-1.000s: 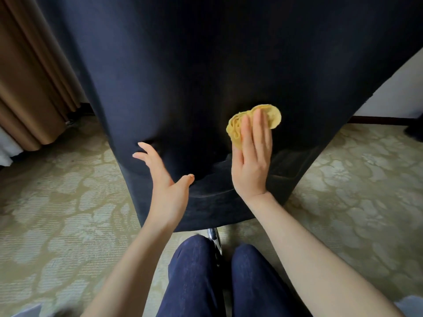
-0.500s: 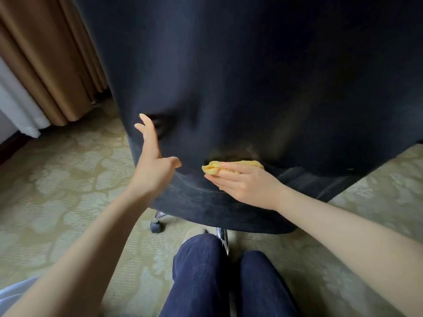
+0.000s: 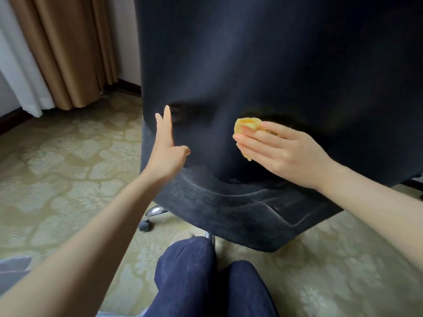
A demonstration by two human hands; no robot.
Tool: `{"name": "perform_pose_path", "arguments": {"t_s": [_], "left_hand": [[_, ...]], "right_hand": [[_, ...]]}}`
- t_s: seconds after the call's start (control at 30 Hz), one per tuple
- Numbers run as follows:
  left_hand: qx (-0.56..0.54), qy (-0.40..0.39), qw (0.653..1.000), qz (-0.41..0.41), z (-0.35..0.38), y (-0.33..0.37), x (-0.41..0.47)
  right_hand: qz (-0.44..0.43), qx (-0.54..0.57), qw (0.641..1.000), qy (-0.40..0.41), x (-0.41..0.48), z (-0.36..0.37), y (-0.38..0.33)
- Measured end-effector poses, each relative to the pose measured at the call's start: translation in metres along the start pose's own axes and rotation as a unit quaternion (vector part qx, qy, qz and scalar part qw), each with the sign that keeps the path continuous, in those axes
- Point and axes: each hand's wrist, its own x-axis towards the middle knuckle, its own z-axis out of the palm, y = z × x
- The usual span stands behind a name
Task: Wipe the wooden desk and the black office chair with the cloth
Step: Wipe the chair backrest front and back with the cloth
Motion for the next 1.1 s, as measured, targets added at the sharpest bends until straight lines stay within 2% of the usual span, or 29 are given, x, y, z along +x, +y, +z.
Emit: {"name": "perform_pose_path", "arguments": {"t_s": [0.17,0.3,0.4,0.53,0.6,0.67,0.77,0.93,1.1], "left_hand": [[0.076,-0.007,0.995,0.056,0.004,-0.015,-0.009],[0.272,-0.024,0.957,0.097,0.002,-0.034,-0.015],[0.356,-0.051,0.929,0.084,-0.001,-0.049,-0.019],[0.435,-0.116,0.892,0.036,-0.008,-0.071,-0.022],[0.431,-0.165,0.887,-0.008,-0.011,-0.081,-0.024],[0.395,-0.204,0.894,-0.059,-0.014,-0.090,-0.026],[0.372,-0.231,0.895,-0.086,-0.014,-0.096,-0.029],[0.365,-0.226,0.900,-0.079,-0.008,-0.089,-0.029],[0.336,-0.186,0.920,-0.075,-0.001,-0.080,-0.030]], "right_hand": [[0.050,0.010,0.998,0.042,0.028,0.006,-0.008],[0.089,0.036,0.993,0.075,0.033,0.029,-0.033],[0.074,0.052,0.995,0.028,0.020,0.053,-0.066],[0.009,0.080,0.991,-0.103,-0.009,0.075,-0.111],[-0.003,0.113,0.982,-0.149,-0.022,0.080,-0.128],[0.002,0.146,0.979,-0.145,-0.033,0.081,-0.137],[0.027,0.154,0.983,-0.094,-0.045,0.073,-0.132],[0.089,0.142,0.986,-0.008,-0.039,0.038,-0.091],[0.082,0.075,0.992,0.052,-0.014,0.004,-0.040]]}}
